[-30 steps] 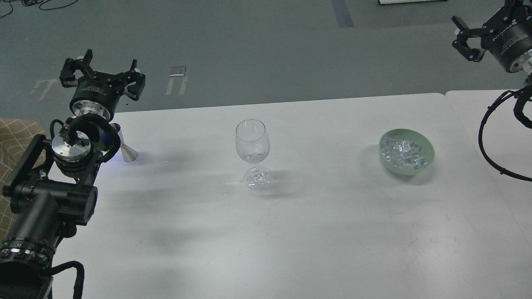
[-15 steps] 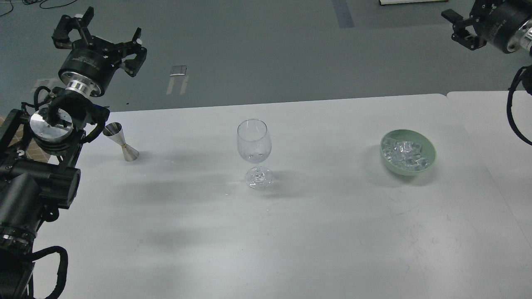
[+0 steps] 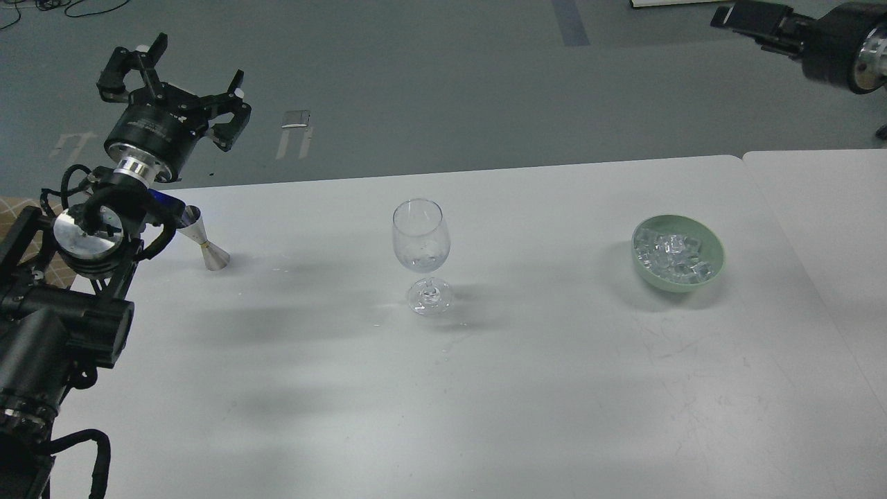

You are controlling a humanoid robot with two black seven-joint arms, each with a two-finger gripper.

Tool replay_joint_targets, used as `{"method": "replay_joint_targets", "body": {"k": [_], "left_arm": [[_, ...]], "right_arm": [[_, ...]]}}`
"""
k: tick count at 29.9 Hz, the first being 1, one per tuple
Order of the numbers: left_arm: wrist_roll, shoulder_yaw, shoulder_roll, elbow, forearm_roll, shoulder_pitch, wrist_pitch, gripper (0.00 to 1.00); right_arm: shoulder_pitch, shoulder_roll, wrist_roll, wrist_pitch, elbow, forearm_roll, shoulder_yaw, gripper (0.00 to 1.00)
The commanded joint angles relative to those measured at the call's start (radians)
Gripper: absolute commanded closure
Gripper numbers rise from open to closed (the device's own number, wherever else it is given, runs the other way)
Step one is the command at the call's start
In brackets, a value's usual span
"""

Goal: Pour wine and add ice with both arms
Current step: 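Reach the right gripper into the green bowl of ice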

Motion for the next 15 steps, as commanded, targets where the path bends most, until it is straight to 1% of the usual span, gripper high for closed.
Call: {"method": "replay_joint_targets", "body": {"k": [1, 3, 4, 5, 6, 7, 9, 10, 11, 13, 15], "left_arm": [[0.003, -0.001, 0.031, 0.005, -0.002, 0.021, -0.036, 0.02], [0.003, -0.002, 0.035, 0.005, 0.0, 0.032, -0.067, 0.02], [0.001, -0.004, 0.033, 0.008, -0.002, 0.05, -0.103, 0.02], [-0.002, -0.007, 0.033, 0.008, -0.002, 0.059, -0.12, 0.02], [-0.003, -0.011, 0.03, 0.008, -0.002, 0.073, -0.142, 0.02], [-0.003, -0.007, 0.028, 0.008, -0.002, 0.081, -0.142, 0.02], [0.0, -0.013, 0.027, 0.008, -0.002, 0.084, -0.142, 0.02], [0.003, -0.016, 0.024, 0.008, -0.008, 0.086, -0.137, 0.02], [0.001, -0.016, 0.024, 0.009, -0.014, 0.087, -0.133, 0.02], [-0.007, -0.019, 0.021, 0.008, -0.011, 0.086, -0.101, 0.02], [-0.007, -0.024, 0.022, 0.006, -0.012, 0.086, -0.085, 0.02]], "right_arm": [[-0.008, 0.001, 0.002, -0.004, 0.055, -0.083, -0.115, 0.01], [-0.008, 0.001, 0.001, -0.004, 0.066, -0.122, -0.148, 0.02], [-0.008, 0.001, 0.001, -0.004, 0.08, -0.151, -0.177, 0.02], [-0.008, 0.001, 0.001, -0.004, 0.086, -0.161, -0.189, 0.04], [-0.009, 0.001, -0.001, -0.002, 0.092, -0.178, -0.212, 0.11], [-0.011, 0.001, -0.002, -0.002, 0.092, -0.188, -0.235, 0.2], [-0.011, 0.001, -0.004, -0.002, 0.092, -0.192, -0.26, 0.3], [-0.009, 0.001, -0.004, -0.002, 0.094, -0.192, -0.284, 0.33], [-0.009, 0.001, -0.004, -0.002, 0.095, -0.192, -0.298, 0.33], [-0.015, 0.003, -0.004, -0.002, 0.109, -0.191, -0.352, 0.4], [-0.027, 0.003, -0.004, -0.002, 0.114, -0.191, -0.382, 0.42]]}}
